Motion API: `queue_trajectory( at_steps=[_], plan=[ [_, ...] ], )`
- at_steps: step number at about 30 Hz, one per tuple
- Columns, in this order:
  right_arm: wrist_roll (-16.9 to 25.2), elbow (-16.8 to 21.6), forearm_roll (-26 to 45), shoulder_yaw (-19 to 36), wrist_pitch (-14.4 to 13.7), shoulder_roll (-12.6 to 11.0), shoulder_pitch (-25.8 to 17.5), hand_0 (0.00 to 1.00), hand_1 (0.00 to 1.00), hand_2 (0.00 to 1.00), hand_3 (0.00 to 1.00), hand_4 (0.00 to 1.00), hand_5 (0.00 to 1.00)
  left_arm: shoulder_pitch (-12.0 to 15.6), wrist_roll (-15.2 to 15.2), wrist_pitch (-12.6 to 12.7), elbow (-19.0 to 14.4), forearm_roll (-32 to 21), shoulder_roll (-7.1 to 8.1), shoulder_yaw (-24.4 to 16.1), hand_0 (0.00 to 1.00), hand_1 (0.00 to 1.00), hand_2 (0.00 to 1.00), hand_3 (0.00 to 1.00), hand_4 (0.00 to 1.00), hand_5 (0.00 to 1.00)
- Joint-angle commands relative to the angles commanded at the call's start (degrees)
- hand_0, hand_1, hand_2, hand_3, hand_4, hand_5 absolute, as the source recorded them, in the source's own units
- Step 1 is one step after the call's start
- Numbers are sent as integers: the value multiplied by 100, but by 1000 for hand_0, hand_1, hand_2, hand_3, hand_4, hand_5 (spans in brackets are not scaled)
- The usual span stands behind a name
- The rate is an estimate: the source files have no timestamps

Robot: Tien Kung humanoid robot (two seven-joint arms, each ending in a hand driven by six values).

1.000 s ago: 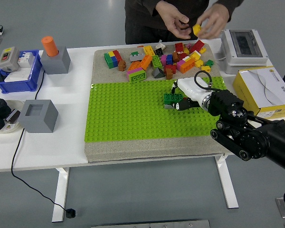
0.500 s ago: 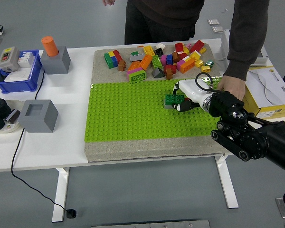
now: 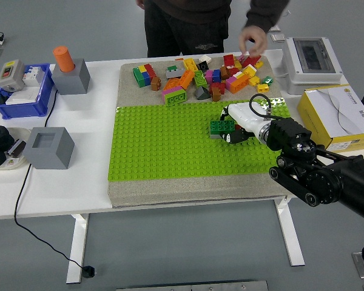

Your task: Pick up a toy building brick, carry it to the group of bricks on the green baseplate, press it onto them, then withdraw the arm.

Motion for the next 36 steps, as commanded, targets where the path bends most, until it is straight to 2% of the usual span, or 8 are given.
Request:
queue_trajectory(
  at_steps=[14,17,18,23,24,29,30,36],
  plan=[
    [2,67,49,-35,14,-19,-8,763,745,802,693,689,253,2,9,-12,0,27,2,-20,785,777,721,434,998,825],
    [3,209,72,2,42,-62,-15,763,745,802,693,689,253,2,9,-17,0,40,5,-35,785,777,721,434,998,825],
    [2,263,82,18,52,-78,-18,766,751,821,733,752,251,2,9,-18,0,44,5,-40,784,778,721,434,998,826],
    [-70,749,124,164,128,-292,-102,766,751,821,733,752,251,8,5,-19,0,34,-1,-55,784,778,721,434,998,826],
    [-98,896,114,207,136,-371,-146,785,770,841,789,930,400,12,0,-16,0,15,-3,-48,784,778,721,434,998,827],
    [-206,1502,-123,365,94,-669,-360,785,770,841,789,930,400,33,-9,-9,0,-27,-13,-41,784,778,721,434,998,827],
    [-220,1624,-169,377,82,-713,-402,791,776,847,677,928,516,37,-9,-10,0,-24,-15,-47,784,778,720,433,998,827],
    [-228,1699,-184,294,50,-742,-498,792,778,853,655,920,551,45,-7,-13,0,-2,-22,-70,783,779,720,434,998,827]
  ],
)
